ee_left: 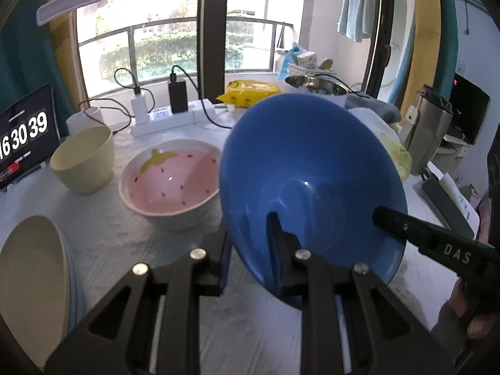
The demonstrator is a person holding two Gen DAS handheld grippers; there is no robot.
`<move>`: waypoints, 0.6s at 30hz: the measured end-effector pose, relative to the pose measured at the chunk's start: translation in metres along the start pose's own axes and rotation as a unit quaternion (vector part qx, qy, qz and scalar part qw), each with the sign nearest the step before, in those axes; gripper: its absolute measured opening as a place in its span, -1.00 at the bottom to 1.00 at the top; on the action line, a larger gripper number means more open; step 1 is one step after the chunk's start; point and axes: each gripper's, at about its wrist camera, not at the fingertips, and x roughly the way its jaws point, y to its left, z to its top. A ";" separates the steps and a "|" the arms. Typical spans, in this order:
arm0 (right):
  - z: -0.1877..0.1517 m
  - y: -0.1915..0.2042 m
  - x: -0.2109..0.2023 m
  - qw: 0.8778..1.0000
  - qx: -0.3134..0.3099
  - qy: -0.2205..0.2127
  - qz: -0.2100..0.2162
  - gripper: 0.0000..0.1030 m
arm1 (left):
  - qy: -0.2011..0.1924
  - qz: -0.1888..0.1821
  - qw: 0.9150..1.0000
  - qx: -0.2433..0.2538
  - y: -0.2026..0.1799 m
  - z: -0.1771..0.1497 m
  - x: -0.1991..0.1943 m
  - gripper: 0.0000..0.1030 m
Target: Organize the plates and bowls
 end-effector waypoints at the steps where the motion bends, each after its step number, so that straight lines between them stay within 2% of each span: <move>1: -0.001 0.002 0.000 1.000 -0.002 0.001 0.000 -0.77 | 0.001 0.000 1.000 -0.002 0.002 -0.002 -0.002 -0.57; 18: -0.022 0.054 -0.003 0.999 -0.043 0.021 0.009 -0.76 | 0.005 0.019 0.999 -0.031 0.046 -0.028 -0.041 -0.57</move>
